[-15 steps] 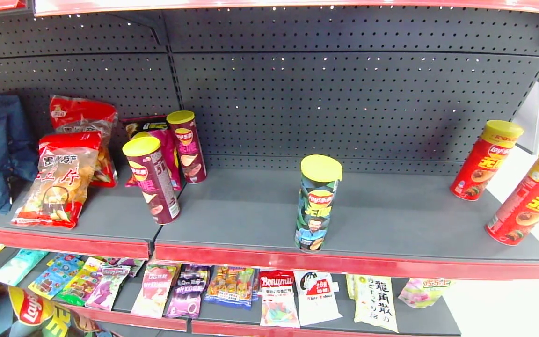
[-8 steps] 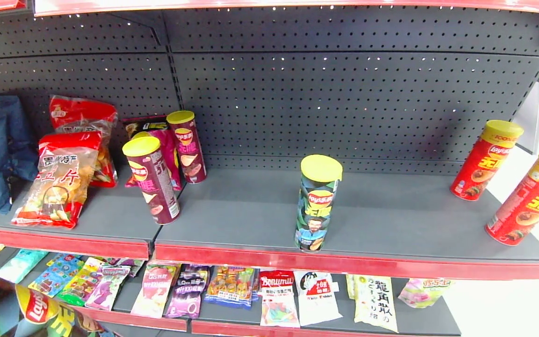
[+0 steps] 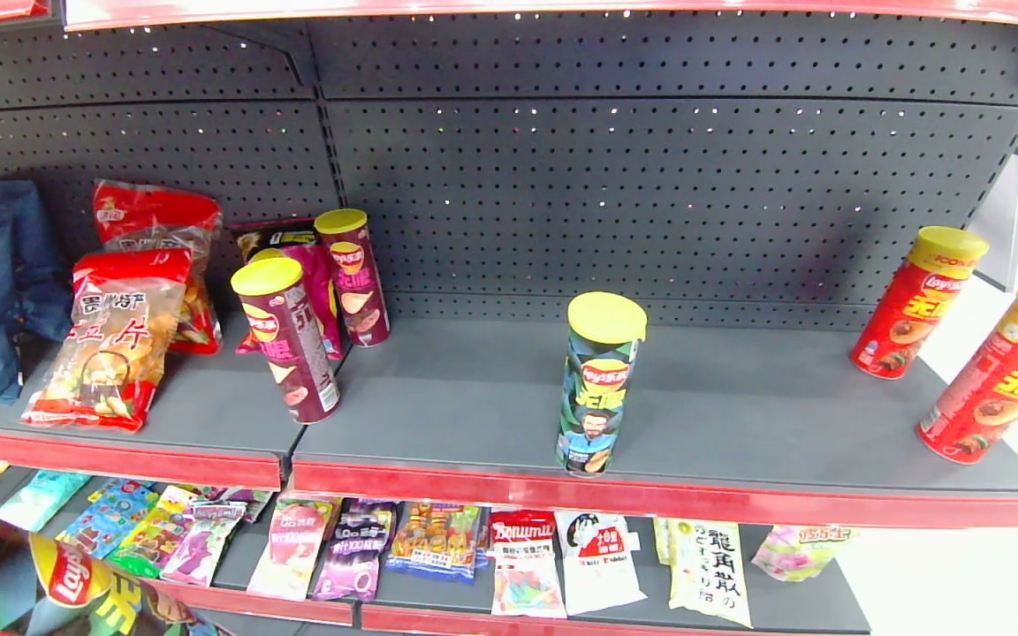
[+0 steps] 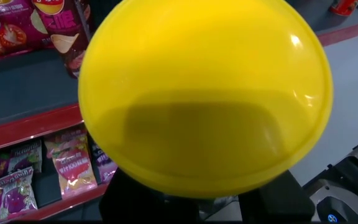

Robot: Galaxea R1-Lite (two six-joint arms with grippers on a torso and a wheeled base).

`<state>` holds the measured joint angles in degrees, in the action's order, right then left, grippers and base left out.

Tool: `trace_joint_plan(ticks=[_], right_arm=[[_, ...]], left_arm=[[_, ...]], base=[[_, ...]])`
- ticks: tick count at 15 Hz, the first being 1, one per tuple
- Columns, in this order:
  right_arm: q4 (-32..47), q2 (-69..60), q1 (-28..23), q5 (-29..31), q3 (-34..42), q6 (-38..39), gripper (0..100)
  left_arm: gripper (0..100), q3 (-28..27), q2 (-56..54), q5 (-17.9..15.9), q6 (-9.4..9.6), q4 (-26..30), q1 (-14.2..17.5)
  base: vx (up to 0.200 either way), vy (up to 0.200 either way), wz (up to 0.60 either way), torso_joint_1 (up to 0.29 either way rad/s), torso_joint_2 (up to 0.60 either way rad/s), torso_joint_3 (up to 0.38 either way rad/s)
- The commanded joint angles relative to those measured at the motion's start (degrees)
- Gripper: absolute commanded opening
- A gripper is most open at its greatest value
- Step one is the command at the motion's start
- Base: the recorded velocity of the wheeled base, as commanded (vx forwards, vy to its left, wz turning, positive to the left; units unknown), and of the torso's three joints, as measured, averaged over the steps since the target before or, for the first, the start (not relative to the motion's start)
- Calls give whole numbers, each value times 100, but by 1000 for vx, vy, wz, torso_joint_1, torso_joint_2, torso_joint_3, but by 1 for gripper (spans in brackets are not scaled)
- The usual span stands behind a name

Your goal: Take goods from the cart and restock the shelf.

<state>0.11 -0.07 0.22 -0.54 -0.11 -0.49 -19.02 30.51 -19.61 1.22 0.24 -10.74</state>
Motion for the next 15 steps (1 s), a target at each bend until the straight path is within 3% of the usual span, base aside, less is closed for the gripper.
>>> trace_joint_plan(ticks=[1, 12, 15], right_arm=[[7, 7, -4, 36, 2, 5, 100], [7, 7, -4, 54, 2, 5, 100], [7, 7, -4, 45, 2, 5, 100]], left_arm=[[0, -14, 86, 2, 1, -7, 2], [0, -621, 842, 212, 10, -7, 37], [0, -603, 913, 283, 10, -7, 37]], base=[[0, 0, 0, 0, 0, 0], [0, 0, 0, 0, 0, 0], [0, 0, -600, 2, 1, 1]])
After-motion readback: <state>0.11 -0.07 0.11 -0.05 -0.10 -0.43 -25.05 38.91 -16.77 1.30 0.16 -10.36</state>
